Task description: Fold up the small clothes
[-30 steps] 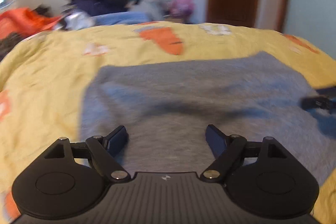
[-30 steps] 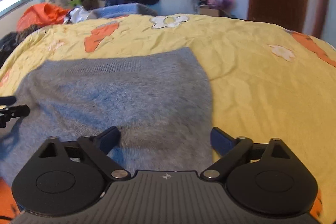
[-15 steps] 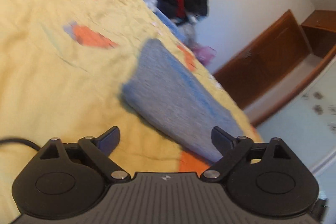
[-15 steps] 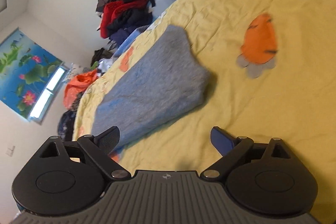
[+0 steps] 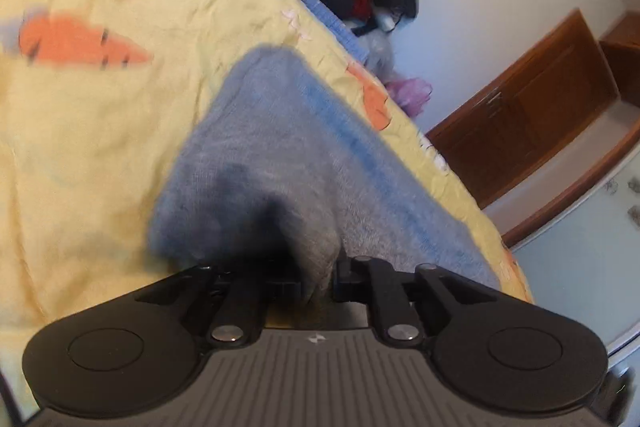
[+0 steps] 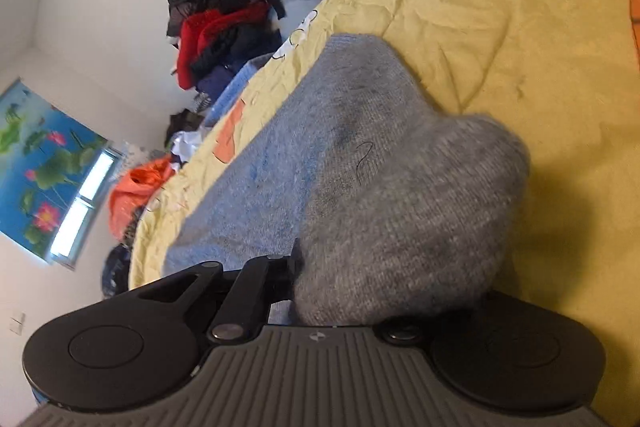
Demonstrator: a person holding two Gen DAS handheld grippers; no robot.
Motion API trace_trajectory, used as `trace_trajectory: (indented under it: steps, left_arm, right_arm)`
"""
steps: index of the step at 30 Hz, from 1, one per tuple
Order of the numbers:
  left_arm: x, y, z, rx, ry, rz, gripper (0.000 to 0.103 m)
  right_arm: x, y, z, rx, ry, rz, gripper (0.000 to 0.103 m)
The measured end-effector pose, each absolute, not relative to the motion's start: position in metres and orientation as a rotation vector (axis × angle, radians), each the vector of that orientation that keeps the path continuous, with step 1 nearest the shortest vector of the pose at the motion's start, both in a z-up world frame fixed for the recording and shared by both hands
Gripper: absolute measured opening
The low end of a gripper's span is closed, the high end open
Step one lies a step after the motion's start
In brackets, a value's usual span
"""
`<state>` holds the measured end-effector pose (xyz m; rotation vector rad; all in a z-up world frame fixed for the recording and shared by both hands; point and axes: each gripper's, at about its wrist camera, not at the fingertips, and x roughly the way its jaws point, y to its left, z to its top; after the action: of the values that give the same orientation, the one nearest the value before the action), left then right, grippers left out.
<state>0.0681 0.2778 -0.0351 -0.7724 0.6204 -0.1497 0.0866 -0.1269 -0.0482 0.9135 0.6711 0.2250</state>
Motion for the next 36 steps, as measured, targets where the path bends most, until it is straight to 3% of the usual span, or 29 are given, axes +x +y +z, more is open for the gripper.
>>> trace_trajectory:
  steps: [10,17,20,22,25,26,27,28,29,31,36]
  left_arm:
    - [0.004,0.289,0.006,-0.727,0.560,-0.199,0.009]
    - [-0.108,0.304,-0.001,-0.589,0.644,-0.271,0.009]
    - [-0.134,0.310,-0.017,-0.497,0.712,-0.241,0.011]
    - [-0.148,0.315,-0.008,-0.450,0.695,-0.243,0.012]
    - [-0.161,0.314,0.025,-0.315,0.607,-0.233,0.014]
    - [-0.163,0.311,0.038,-0.277,0.552,-0.230,0.018]
    - [-0.165,0.306,0.048,-0.241,0.502,-0.227,0.038]
    - [-0.164,0.300,0.056,-0.211,0.459,-0.226,0.080]
    - [-0.160,0.292,0.061,-0.185,0.420,-0.232,0.099]
    - [-0.150,0.270,0.061,-0.119,0.359,-0.255,0.103]
    - [-0.102,0.215,0.018,0.026,0.484,-0.290,0.103]
  right_arm:
    - [0.012,-0.136,0.005,0.889,0.599,0.383,0.016]
    - [-0.102,-0.140,-0.019,0.857,0.782,0.457,0.020]
    - [-0.127,-0.140,-0.022,0.722,0.799,0.375,0.030]
    - [-0.129,-0.155,-0.005,0.695,0.755,0.318,0.057]
    - [-0.121,-0.178,0.035,0.576,0.546,0.168,0.071]
    - [-0.114,-0.181,0.045,0.538,0.508,0.132,0.073]
    - [-0.101,-0.185,0.052,0.517,0.499,0.125,0.078]
    - [-0.086,-0.183,0.055,0.498,0.510,0.147,0.083]
    - [-0.069,-0.179,0.055,0.469,0.534,0.175,0.085]
    - [-0.028,-0.162,0.045,0.395,0.617,0.204,0.087]
    - [0.040,-0.120,0.020,0.268,0.709,0.213,0.085]
